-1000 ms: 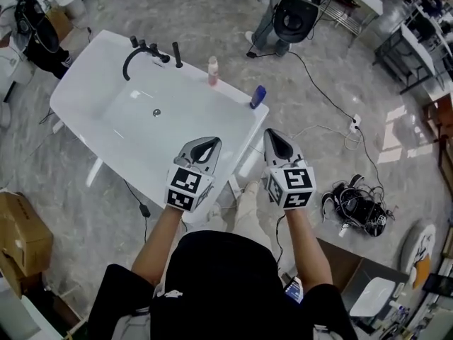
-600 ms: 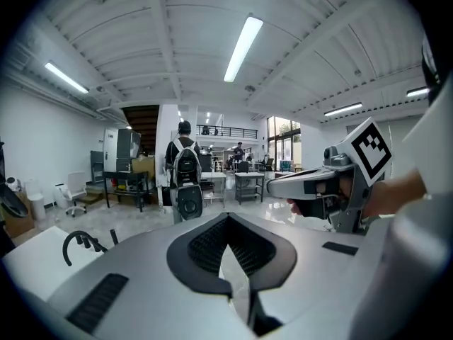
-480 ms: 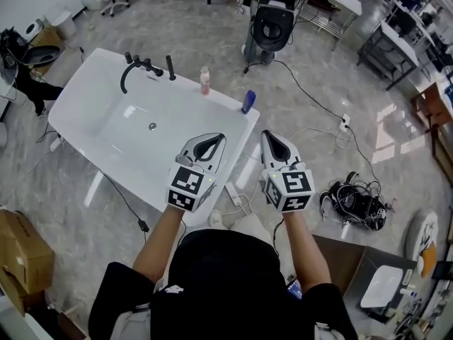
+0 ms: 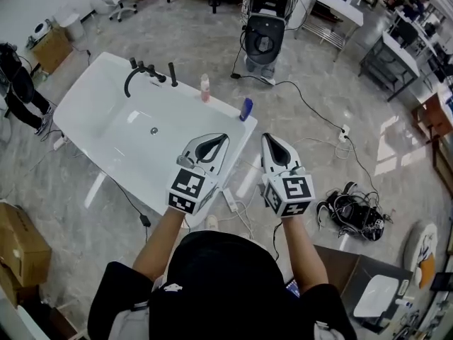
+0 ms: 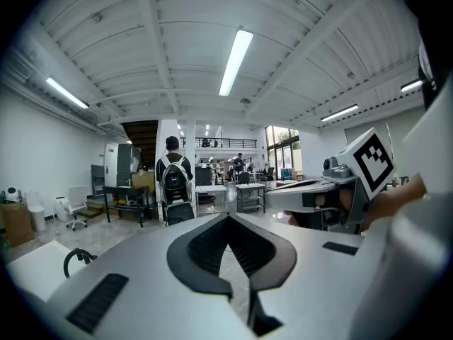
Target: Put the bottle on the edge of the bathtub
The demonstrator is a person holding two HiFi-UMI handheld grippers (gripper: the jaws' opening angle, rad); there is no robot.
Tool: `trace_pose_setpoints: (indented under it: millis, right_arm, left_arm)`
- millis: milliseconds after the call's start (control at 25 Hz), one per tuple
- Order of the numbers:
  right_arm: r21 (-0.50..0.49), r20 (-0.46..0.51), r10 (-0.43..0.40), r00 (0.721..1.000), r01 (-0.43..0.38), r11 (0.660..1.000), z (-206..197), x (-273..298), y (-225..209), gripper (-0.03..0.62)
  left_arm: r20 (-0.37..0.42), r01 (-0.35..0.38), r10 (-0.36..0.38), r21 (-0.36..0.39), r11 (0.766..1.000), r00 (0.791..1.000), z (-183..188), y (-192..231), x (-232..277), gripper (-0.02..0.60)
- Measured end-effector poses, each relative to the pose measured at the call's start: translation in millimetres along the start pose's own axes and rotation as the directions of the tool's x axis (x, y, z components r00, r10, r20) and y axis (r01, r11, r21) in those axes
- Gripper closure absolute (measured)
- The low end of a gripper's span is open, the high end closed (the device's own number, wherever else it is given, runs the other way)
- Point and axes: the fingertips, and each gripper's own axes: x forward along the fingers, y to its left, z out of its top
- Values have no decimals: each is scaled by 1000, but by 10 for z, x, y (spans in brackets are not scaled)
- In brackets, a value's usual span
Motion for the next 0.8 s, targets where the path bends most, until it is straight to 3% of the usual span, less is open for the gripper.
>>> trace_pose_setpoints:
  millis: [400,680,800]
  right_arm:
    - [-18,12,26,1000,-26,1000,61,-179,-127,569]
    - [-15,18,37,999,-37,999,76,-279,-175,569]
    - [-10,19,41,999,-41,999,75,-302,-191,569]
  left_arm:
    - [10,-30,30,31,999,1000,125,-231,15,572]
    - [25,-9,10,-74,997,1000,156,-362,-11,572]
    - [34,-25,28,-73,997,999,171,-367,-36,572]
